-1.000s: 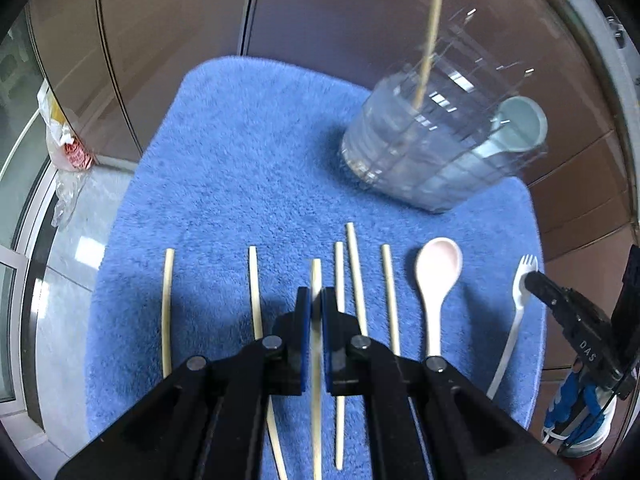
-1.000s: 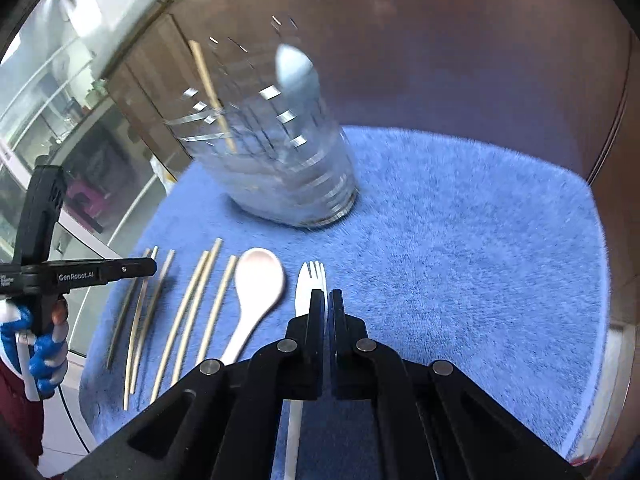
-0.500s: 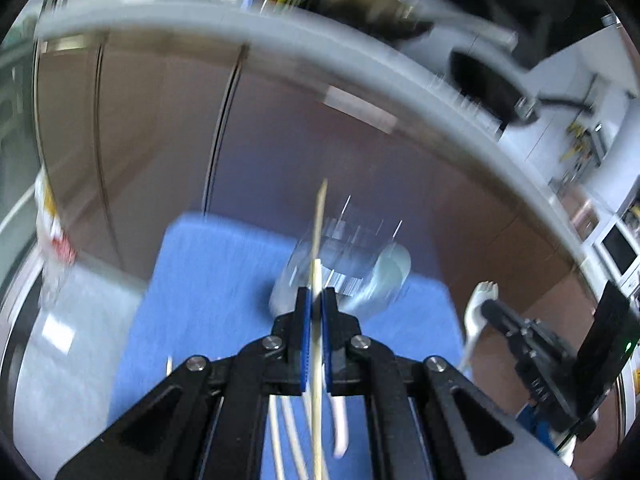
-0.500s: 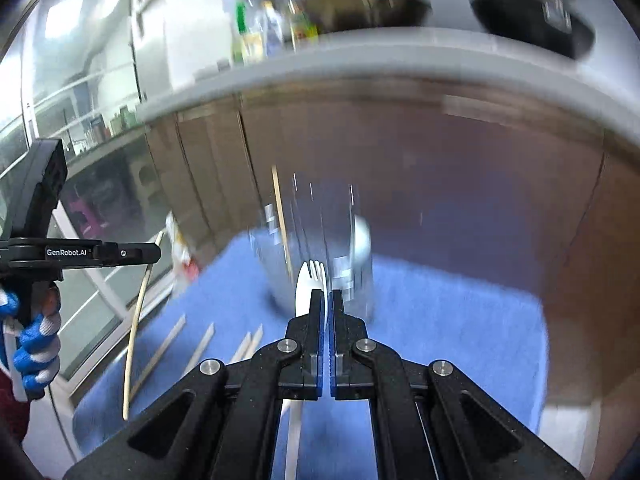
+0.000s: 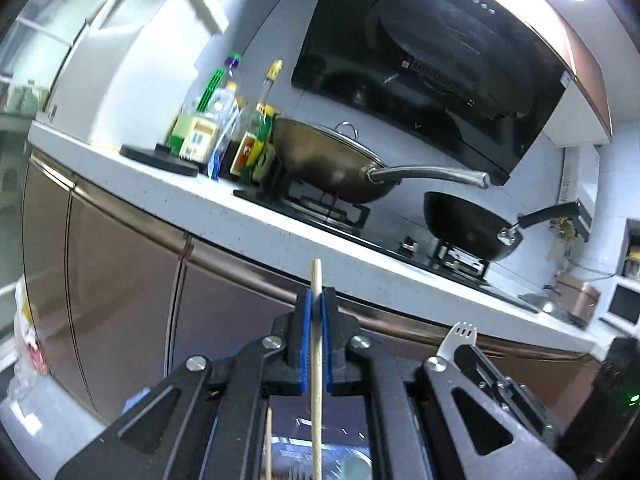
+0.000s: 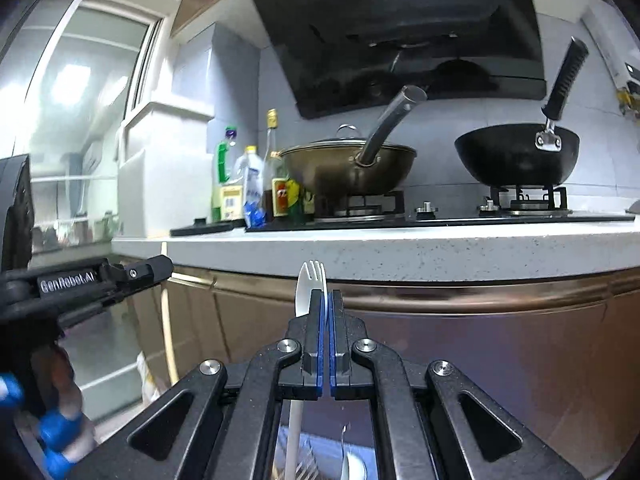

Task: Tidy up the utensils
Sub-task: 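Lift chopstick into the wire holder with left tool while right tool drops the fork in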

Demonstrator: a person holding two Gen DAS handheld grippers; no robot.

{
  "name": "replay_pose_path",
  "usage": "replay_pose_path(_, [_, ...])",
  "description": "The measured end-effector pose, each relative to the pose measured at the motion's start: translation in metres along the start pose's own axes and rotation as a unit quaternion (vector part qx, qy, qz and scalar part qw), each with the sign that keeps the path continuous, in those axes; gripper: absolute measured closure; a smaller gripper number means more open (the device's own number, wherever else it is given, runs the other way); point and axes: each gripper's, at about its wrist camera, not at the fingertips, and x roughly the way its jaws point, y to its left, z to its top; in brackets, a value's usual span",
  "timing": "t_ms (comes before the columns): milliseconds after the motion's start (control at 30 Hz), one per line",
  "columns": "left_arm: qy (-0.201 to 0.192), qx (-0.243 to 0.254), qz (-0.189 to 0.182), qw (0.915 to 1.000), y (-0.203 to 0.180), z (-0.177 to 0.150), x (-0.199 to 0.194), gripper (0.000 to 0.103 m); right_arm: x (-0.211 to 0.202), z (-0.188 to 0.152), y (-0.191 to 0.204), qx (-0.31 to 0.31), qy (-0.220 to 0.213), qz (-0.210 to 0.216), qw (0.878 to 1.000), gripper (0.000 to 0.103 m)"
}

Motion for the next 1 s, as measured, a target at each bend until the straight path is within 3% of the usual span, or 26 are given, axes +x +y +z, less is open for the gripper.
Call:
replay_pose_path(133, [-0.034,0.026,0.020,0.9989,-0.003,-0.025,0.018,0.098,0.013,-0.015,-0.002,-0.006,-0.014,-0.015,1.000,0.101])
replay_pose_path(267, [-0.044,0.026,0.029,0.9983,0.003,-0.050,0.032,0.098,0.018,-0.038,-0.003,-0.016,-0.016,-0.029,0.999,0.101])
replay_pose_path(567, [-0.068,0.042,0.059,0.9950,0.016,-0.082,0.033,0.096,0.017,-0.085,0.006,-0.057,0.008,-0.042,0.997,0.100])
replay_pose_path(633, [-0.064,0.042,0.054,0.9956,0.016,-0.081,0.027,0.089,0.012,-0.087,0.006,-0.052,0.013,-0.041,0.998,0.098])
replay_pose_path(667, [-0.063,0.045,0.052,0.9957,0.015,-0.080,0.024,0.082,0.010,-0.086,0.006,-0.051,0.015,-0.041,0.998,0.091])
replay_pose_path(733, [-0.061,0.053,0.052,0.9954,0.013,-0.076,0.016,0.078,0.006,-0.087,0.007,-0.051,0.020,-0.041,0.998,0.079])
replay_pose_path(1000, [-0.024,0.078,0.069,0.9943,0.009,-0.063,-0.023,0.066,-0.023,-0.075,0.004,-0.037,0.043,-0.048,0.997,0.078])
